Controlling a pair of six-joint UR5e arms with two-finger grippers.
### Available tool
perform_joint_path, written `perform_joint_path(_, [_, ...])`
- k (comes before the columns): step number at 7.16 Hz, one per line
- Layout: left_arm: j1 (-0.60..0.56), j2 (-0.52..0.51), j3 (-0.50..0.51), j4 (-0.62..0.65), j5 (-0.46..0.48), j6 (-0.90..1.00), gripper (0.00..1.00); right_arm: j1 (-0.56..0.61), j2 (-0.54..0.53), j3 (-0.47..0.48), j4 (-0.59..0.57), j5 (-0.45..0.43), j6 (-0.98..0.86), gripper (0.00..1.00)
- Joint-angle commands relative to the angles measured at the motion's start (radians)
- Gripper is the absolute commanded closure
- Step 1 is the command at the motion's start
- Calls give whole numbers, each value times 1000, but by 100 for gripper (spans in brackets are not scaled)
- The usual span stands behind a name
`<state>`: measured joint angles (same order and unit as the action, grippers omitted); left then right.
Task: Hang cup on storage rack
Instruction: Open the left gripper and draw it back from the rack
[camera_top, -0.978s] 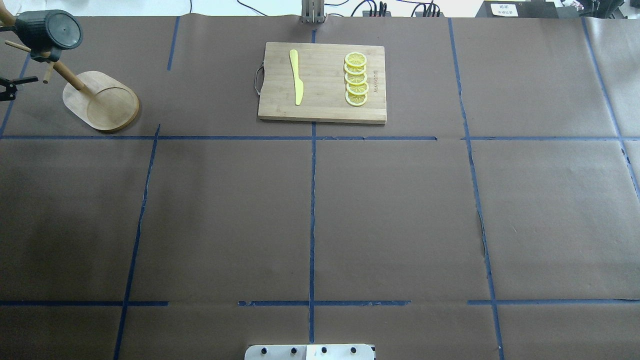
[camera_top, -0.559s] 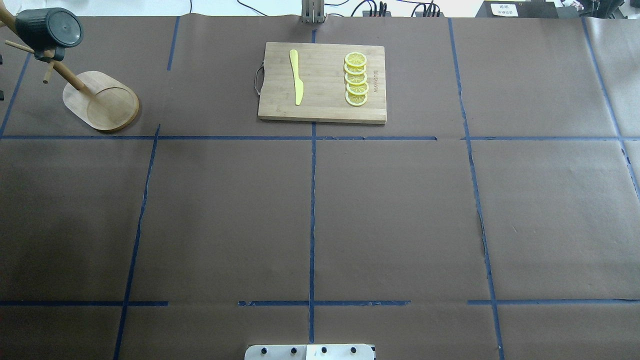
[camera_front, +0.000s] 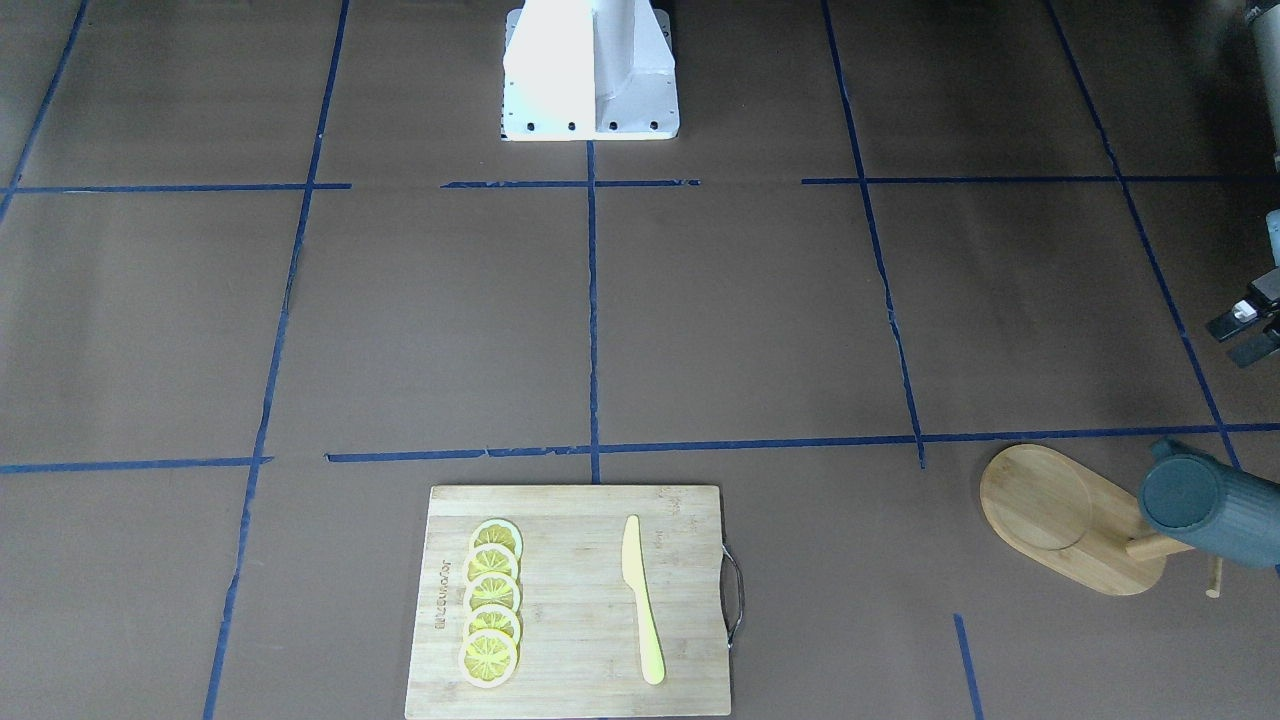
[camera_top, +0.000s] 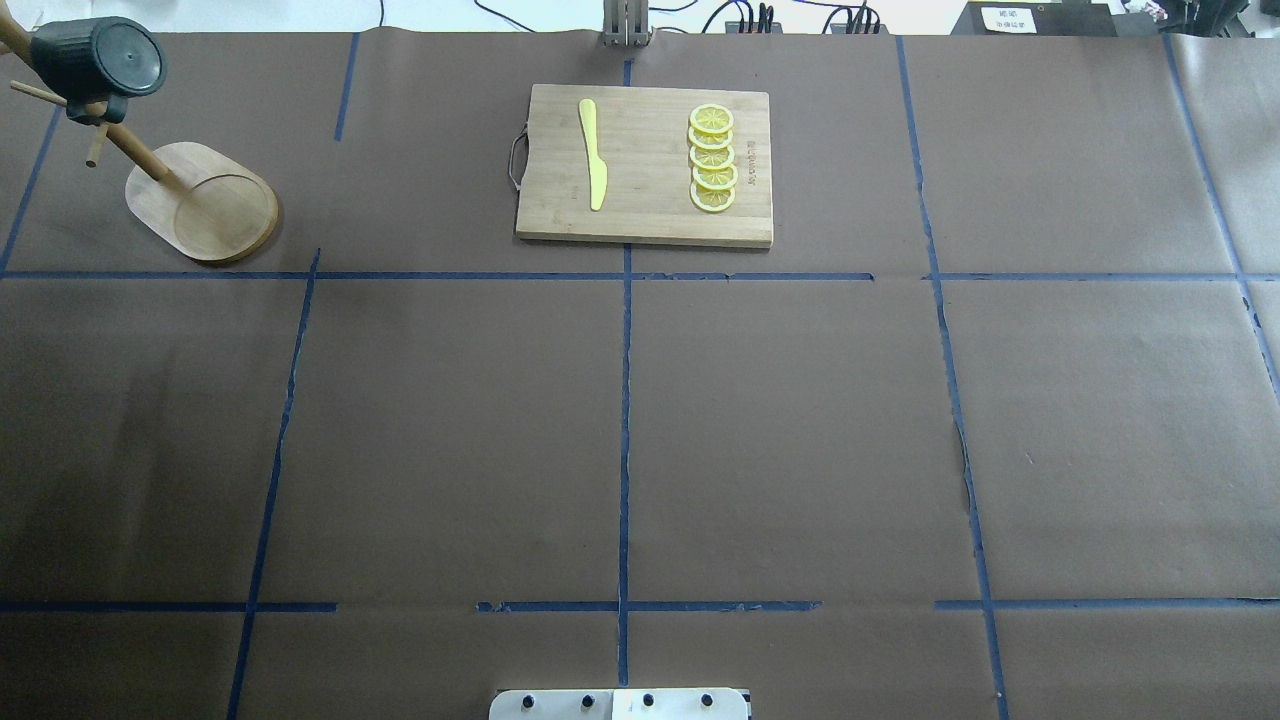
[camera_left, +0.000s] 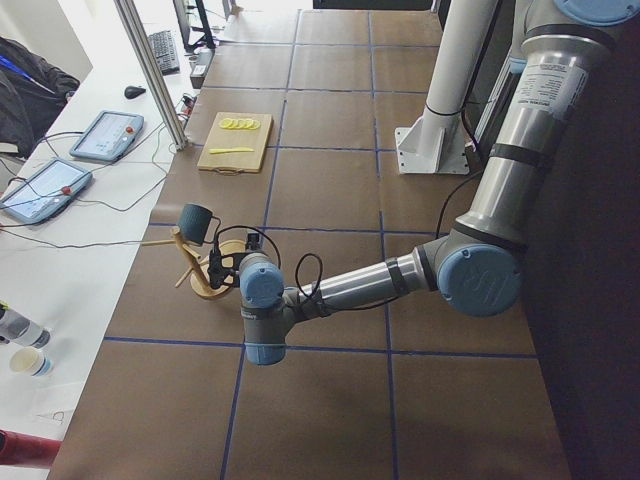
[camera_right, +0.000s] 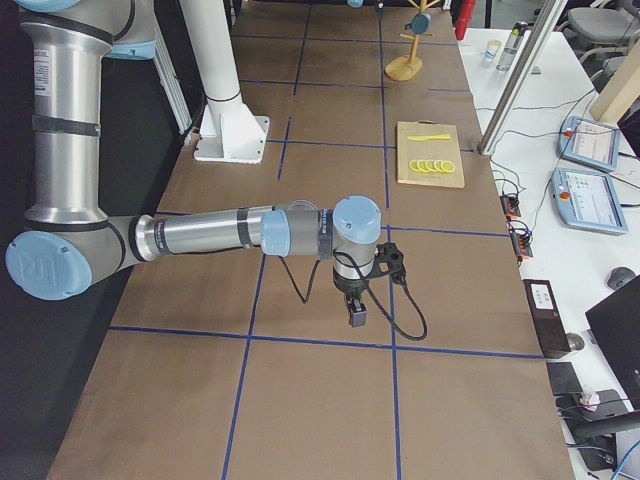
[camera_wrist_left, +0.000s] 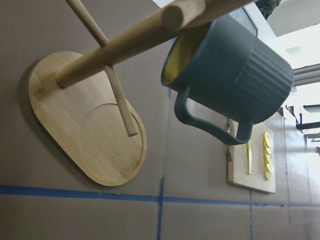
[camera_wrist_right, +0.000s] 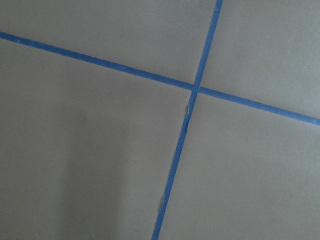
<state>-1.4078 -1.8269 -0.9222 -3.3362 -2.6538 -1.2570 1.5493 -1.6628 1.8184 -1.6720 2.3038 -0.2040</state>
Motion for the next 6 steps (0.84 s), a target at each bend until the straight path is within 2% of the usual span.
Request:
perform_joint_path(1, [-10,17,-1,119,0,238,1,0,0,-2,0,-1,0,0])
perform_joint_path(2, [-8,15,-1,121,6,255,1,0,0,-2,0,-1,0,0])
perform_joint_path(3, [-10,14,-1,176,29,375,0,0,0,-4,0,-1,-1,0])
perform_joint_path(6, [-29,15,-3,454,184,849,0,0,-3,-2,0,0,0,0])
